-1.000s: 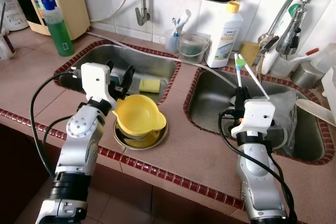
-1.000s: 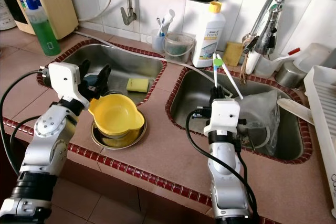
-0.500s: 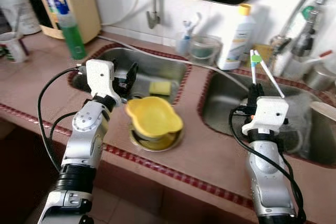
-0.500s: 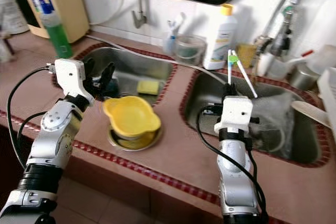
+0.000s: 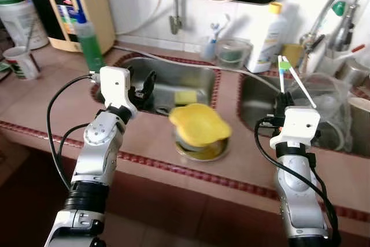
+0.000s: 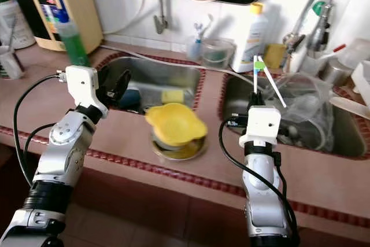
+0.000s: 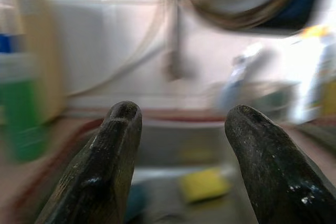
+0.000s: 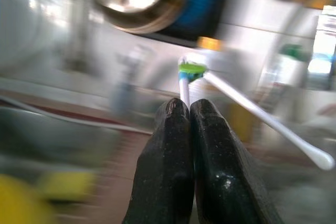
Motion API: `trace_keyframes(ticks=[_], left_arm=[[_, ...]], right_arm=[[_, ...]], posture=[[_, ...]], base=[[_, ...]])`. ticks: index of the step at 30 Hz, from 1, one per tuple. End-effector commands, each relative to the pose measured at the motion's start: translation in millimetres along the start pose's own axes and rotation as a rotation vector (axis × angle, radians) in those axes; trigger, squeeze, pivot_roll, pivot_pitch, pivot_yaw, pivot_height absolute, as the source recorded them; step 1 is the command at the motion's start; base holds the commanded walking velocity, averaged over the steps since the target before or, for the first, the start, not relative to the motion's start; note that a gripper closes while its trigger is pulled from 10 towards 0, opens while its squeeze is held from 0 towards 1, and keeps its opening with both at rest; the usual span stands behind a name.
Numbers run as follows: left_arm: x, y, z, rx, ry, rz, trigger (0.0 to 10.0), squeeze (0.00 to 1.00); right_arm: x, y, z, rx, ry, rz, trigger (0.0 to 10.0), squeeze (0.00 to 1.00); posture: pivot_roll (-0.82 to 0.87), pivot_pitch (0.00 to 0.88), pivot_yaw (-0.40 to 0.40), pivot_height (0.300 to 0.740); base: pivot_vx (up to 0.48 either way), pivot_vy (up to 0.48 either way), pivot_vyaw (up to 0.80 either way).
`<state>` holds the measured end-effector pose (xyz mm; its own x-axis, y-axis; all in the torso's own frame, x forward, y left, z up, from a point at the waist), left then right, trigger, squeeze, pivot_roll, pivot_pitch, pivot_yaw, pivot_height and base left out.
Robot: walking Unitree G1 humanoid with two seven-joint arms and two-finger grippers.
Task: Kitchen organization
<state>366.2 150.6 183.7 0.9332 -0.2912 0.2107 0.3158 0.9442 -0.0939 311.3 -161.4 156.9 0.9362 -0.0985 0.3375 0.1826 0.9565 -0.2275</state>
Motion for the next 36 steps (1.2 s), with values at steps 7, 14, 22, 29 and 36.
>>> trace_keyframes(ticks=[7, 14, 22, 29, 36], left_arm=[[16.2, -22.1, 3, 0.085, 0.030, -0.142, 10.0, 0.00], [22.3, -15.7, 8, 0.125, 0.023, -0.075, 10.0, 0.00], [13.2, -5.2, 7, 0.062, -0.014, 0.045, 10.0, 0.00], [1.5, -4.1, 5, 0.023, -0.009, 0.103, 10.0, 0.00], [-18.5, 4.1, -15, 0.006, 0.076, 0.199, 10.0, 0.00]], right_arm=[[18.7, 10.2, 11, 0.000, -0.055, 0.123, 10.0, 0.00], [20.8, -0.2, 13, 0.009, -0.040, 0.083, 10.0, 0.00], [9.6, -6.3, 12, 0.021, -0.021, 0.026, 10.0, 0.00], [0.3, -3.3, 16, 0.047, -0.007, 0.035, 10.0, 0.00], [-9.1, -2.1, 7, 0.083, 0.042, 0.129, 10.0, 0.00]], posture=[[0.05, 0.000, -0.007, 0.740], [0.04, 0.000, 0.007, 0.740], [0.01, 0.000, 0.020, 0.740], [-0.01, 0.000, 0.032, 0.740], [-0.01, 0.000, 0.032, 0.740]], base=[[0.000, 0.000, 0.00], [0.000, 0.000, 0.00], [0.000, 0.000, 0.00], [0.000, 0.000, 0.00], [0.000, 0.000, 0.00]])
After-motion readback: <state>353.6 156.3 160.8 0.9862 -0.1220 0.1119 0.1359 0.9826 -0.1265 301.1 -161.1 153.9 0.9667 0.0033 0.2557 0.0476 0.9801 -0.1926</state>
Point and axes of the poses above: a point about 5 cm out from each wrist's last joint towards the gripper, its own x axis pointing out of the wrist towards the gripper, its own z axis along the axis of the wrist's last joint, y = z × x, the point moved 2 cm from there along x, pointing out of the wrist towards the gripper, and after that the axes turned 7 degrees about -x, right-handed, at the moved point
